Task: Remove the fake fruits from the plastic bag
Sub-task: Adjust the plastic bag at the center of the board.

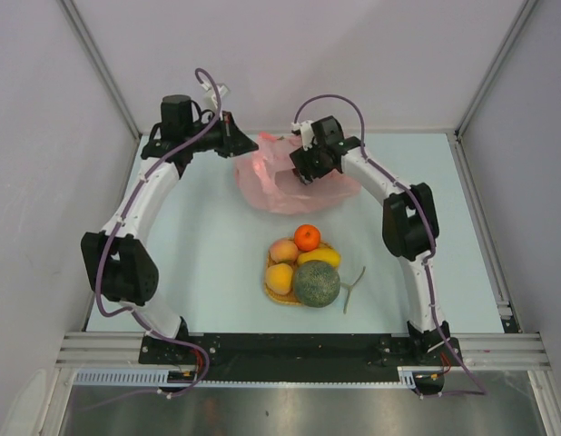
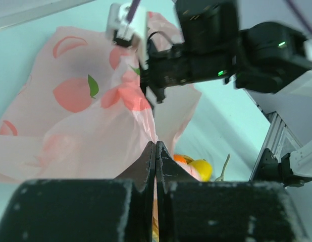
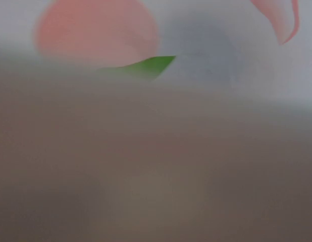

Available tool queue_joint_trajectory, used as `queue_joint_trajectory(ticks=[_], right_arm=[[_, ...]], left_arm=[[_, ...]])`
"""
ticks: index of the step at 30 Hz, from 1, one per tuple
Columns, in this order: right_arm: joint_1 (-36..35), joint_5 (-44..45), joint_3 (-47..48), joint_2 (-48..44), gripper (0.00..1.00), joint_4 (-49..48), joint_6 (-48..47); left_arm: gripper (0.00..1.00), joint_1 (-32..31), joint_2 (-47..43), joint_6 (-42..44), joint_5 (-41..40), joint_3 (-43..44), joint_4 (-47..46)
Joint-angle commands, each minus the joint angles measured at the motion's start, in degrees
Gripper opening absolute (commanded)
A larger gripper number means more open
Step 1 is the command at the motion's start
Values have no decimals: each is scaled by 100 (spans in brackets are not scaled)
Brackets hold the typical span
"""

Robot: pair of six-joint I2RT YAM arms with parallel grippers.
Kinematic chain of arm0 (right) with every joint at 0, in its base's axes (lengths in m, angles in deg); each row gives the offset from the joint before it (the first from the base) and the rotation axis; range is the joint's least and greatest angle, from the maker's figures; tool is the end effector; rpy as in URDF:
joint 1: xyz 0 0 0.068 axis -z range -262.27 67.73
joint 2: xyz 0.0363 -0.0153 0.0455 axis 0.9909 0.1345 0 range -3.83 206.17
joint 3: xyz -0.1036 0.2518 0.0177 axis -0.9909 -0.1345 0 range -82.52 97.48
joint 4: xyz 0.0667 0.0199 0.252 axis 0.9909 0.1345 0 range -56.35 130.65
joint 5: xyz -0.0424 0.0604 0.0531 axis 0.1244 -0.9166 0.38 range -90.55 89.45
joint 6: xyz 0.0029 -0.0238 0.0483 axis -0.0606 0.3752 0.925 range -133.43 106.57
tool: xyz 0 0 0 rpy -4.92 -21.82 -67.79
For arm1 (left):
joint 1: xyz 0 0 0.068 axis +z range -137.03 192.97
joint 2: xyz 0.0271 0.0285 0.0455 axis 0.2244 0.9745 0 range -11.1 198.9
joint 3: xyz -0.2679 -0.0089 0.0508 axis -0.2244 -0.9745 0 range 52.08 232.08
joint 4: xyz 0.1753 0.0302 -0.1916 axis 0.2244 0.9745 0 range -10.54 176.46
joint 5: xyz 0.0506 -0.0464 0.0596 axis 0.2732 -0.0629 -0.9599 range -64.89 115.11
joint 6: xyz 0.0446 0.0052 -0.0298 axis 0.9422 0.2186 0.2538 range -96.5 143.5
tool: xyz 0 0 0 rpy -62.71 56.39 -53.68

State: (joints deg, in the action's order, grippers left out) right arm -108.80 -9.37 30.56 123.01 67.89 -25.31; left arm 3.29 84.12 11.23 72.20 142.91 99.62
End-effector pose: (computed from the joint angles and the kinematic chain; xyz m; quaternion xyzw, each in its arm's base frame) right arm 0.4482 0.2298 0.2436 -0.3323 0.8699 0.1168 0.3452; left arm 0.3724 -0.0900 0.3766 0.1984 0.7760 -0.4242 0.4226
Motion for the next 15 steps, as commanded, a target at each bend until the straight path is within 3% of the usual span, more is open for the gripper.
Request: queue_joint_trajectory(ticks=[1,8,15], right_arm=[[-160,1520,461,182,84,-724,195],[-292,1831,557,332,99,-910,317],[-354,2156,997,841,100,-945,546]], left_arm=[[0,176,-38,-249,441,181,-153],[0,247,-451,-21,397,-451,-171],[0,255,-856,313,582,-689,-241]])
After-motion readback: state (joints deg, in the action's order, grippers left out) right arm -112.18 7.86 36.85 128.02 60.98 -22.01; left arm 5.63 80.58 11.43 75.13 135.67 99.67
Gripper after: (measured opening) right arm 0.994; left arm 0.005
